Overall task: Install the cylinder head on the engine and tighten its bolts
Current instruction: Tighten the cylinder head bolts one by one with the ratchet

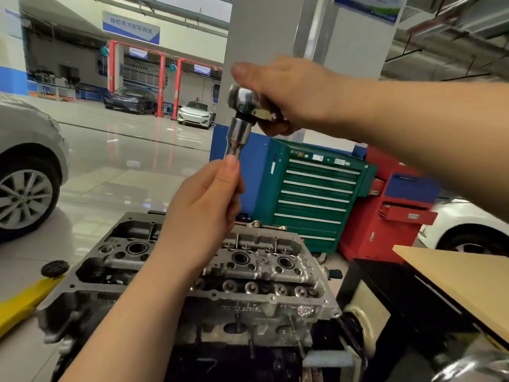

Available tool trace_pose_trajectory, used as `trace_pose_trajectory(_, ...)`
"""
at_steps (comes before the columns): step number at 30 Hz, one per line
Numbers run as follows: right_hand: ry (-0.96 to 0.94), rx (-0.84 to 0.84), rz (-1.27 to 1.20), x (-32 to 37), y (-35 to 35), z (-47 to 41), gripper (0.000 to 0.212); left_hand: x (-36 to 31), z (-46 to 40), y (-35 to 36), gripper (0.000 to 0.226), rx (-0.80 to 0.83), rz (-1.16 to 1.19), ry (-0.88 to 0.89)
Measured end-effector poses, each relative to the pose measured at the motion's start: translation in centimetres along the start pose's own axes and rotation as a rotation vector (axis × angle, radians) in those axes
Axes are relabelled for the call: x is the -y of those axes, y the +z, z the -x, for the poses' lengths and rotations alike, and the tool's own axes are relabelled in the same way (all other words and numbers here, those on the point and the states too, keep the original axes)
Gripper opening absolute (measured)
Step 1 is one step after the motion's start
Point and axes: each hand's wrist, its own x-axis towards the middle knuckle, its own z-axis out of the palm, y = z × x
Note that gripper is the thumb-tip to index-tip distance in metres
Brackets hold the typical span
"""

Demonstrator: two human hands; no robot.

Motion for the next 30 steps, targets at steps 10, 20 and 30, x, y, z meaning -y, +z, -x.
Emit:
trace_pose_trajectory(10, 0.002, 0.047, -0.151, -0.4, 2.9, 2.1, 0.057, -0.9, 1.8, -3.6, 0.055, 0.007, -0.356, 0.044)
trace_pose_trajectory(20, 0.388, -0.110, -0.757, -2.1, 5.5, 9.8, 0.061, -4.9, 4.0, -5.4, 0.041, -0.019, -0.799, 0.303)
trace_pose_trajectory(30, 0.902, -0.410, -1.026, -12.3, 2.4, 11.7, 0.061, -3.2, 3.9, -4.2, 0.039, -0.136, -0.397, -0.063)
